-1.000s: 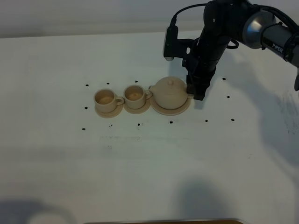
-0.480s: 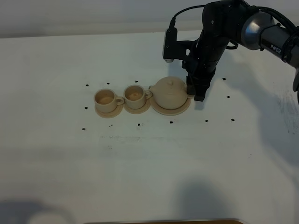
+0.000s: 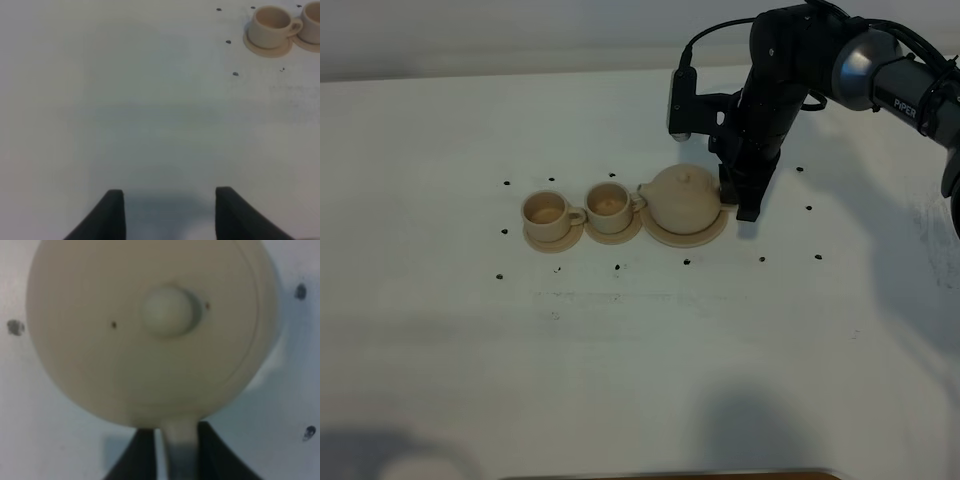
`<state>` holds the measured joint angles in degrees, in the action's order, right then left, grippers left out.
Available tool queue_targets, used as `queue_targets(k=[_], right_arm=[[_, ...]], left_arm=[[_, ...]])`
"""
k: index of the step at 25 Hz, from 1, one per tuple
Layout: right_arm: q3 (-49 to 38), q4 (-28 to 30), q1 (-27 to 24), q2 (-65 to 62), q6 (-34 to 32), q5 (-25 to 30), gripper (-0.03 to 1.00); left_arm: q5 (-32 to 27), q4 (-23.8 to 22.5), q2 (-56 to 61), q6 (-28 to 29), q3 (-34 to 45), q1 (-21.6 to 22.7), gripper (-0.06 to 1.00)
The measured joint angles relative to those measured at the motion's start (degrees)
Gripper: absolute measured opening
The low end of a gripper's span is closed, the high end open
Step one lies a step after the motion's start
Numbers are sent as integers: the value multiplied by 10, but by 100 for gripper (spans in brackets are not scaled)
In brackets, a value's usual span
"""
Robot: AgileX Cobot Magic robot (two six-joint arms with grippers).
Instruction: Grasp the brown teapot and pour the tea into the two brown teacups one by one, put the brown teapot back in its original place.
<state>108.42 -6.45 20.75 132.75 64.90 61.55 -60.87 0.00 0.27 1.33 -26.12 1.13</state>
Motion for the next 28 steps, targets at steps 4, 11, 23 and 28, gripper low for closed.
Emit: queue_targets(k=[4, 11, 23, 28], right_arm=[[6, -3, 4, 4, 0, -3, 8], [6, -8, 5, 5, 0, -7, 8], [7, -16, 9, -3, -2, -1, 8], [24, -24, 10, -4, -2, 12, 8]], left_arm=[[0, 0, 0, 0, 0, 0, 48], [0, 0, 0, 0, 0, 0, 48], [0, 0, 0, 0, 0, 0, 48], [0, 0, 0, 0, 0, 0, 48]])
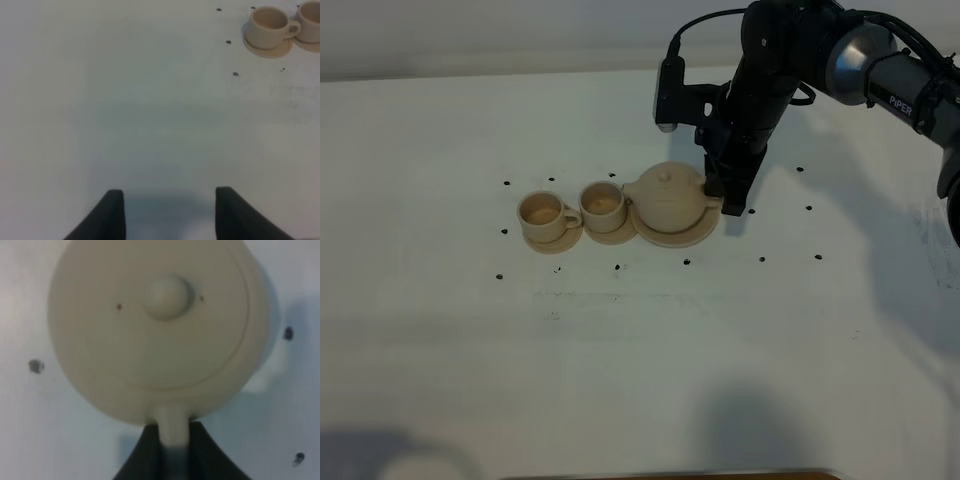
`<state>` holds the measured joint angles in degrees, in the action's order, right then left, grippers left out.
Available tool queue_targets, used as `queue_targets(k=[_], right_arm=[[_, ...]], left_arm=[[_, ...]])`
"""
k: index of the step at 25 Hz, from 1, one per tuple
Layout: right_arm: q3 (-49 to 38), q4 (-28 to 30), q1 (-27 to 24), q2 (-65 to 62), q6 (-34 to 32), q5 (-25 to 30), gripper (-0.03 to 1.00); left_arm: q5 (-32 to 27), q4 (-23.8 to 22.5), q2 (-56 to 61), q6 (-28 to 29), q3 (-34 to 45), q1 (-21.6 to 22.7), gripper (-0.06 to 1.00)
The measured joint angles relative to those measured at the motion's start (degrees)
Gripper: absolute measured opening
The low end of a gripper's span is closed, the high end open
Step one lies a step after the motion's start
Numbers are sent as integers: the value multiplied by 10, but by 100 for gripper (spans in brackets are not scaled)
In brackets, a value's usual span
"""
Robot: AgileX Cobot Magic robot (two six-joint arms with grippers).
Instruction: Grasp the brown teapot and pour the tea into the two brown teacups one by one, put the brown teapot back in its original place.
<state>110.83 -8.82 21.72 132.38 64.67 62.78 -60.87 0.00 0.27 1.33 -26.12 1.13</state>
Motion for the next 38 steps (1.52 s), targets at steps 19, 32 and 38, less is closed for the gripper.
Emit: queue_targets(k=[19, 32, 38], right_arm=[[1, -5, 1, -6, 0, 11, 8], [2, 12, 2, -33, -2, 24, 8], [3, 23, 15, -38, -7, 24, 8]], left_arm=[[0, 0, 0, 0, 0, 0, 48], [0, 0, 0, 0, 0, 0, 48], [0, 0, 0, 0, 0, 0, 48]])
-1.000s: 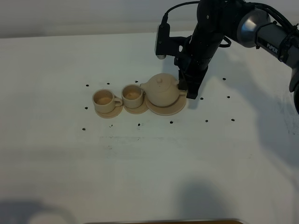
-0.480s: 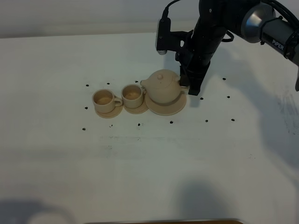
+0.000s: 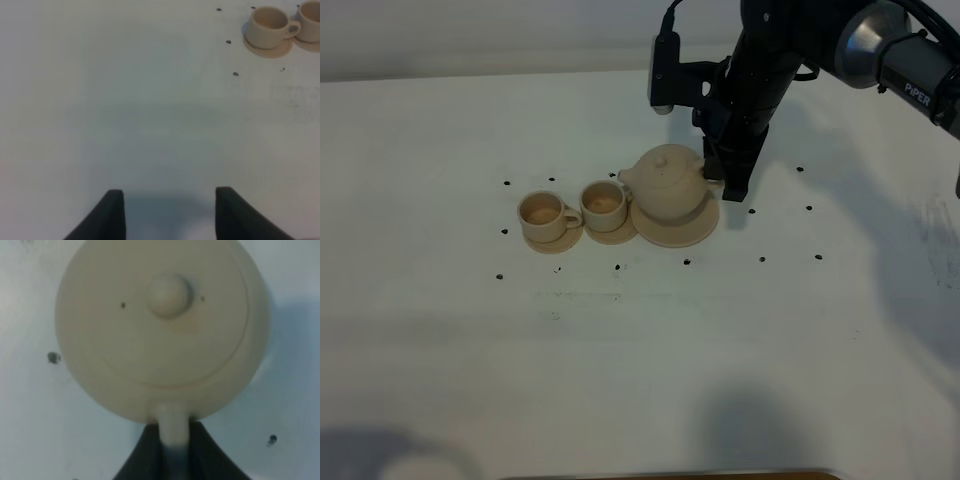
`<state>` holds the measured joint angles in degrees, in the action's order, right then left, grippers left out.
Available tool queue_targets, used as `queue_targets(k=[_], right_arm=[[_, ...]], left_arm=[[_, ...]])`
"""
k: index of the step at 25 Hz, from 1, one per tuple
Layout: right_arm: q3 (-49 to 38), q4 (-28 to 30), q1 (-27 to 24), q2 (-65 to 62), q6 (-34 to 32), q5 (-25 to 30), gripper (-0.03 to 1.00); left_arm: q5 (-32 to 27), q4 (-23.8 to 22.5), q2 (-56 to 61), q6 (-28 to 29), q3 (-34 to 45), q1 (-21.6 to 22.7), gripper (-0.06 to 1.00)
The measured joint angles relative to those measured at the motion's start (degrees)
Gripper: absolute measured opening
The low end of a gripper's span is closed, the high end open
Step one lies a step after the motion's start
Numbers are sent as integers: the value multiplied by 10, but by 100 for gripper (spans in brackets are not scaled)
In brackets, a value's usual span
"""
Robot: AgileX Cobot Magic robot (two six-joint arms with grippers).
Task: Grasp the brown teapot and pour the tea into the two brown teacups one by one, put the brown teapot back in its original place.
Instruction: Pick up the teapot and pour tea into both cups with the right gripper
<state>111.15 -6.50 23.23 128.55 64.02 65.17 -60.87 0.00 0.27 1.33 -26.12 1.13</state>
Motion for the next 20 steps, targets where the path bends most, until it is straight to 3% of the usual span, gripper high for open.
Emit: queue_targets(k=[13, 20], right_arm=[[0, 65, 17, 0, -37, -26, 8], [1, 73, 30, 0, -43, -30, 8]], left_arm=[[0, 0, 0, 0, 0, 0, 48], [0, 0, 0, 0, 0, 0, 48]])
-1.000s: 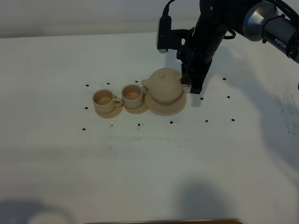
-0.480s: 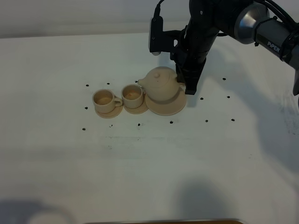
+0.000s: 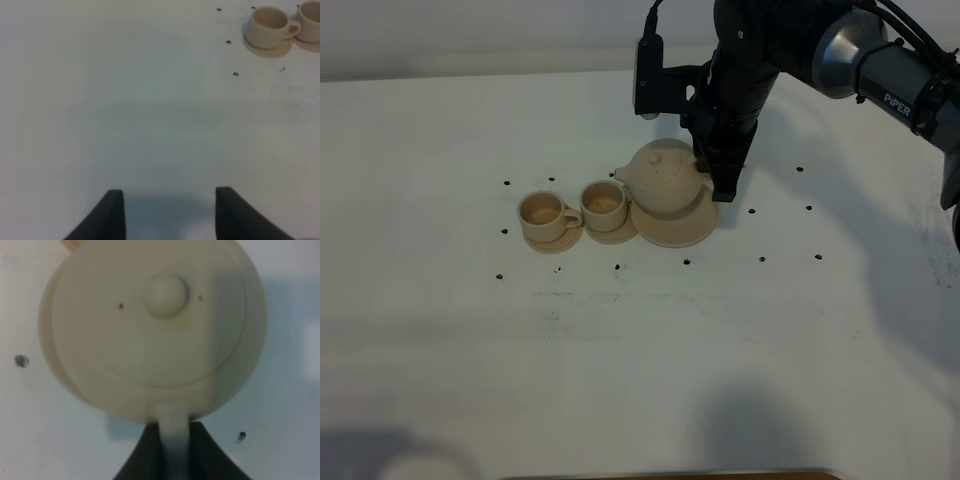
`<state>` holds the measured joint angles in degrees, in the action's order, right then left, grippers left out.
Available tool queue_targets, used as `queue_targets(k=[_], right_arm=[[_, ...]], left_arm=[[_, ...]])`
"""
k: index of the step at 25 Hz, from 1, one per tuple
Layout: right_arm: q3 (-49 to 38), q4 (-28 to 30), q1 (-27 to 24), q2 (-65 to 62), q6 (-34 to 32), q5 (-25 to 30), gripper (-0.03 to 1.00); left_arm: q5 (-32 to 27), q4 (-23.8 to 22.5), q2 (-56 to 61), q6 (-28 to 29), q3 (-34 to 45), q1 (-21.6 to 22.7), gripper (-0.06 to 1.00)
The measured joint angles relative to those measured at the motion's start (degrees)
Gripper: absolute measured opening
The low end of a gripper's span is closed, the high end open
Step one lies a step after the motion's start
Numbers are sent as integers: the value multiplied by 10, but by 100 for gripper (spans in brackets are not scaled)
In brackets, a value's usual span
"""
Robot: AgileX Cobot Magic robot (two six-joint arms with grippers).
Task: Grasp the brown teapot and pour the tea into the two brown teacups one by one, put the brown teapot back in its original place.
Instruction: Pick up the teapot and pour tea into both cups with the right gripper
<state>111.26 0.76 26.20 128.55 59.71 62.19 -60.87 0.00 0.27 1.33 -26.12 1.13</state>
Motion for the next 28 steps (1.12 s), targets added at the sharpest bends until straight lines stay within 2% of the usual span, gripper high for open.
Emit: queue_targets(k=[13, 28], right_arm=[[0, 36, 20, -5, -21, -13, 8], [0, 102, 42, -5, -41, -25, 8]], left_arm=[[0, 0, 0, 0, 0, 0, 48], [0, 0, 0, 0, 0, 0, 48]])
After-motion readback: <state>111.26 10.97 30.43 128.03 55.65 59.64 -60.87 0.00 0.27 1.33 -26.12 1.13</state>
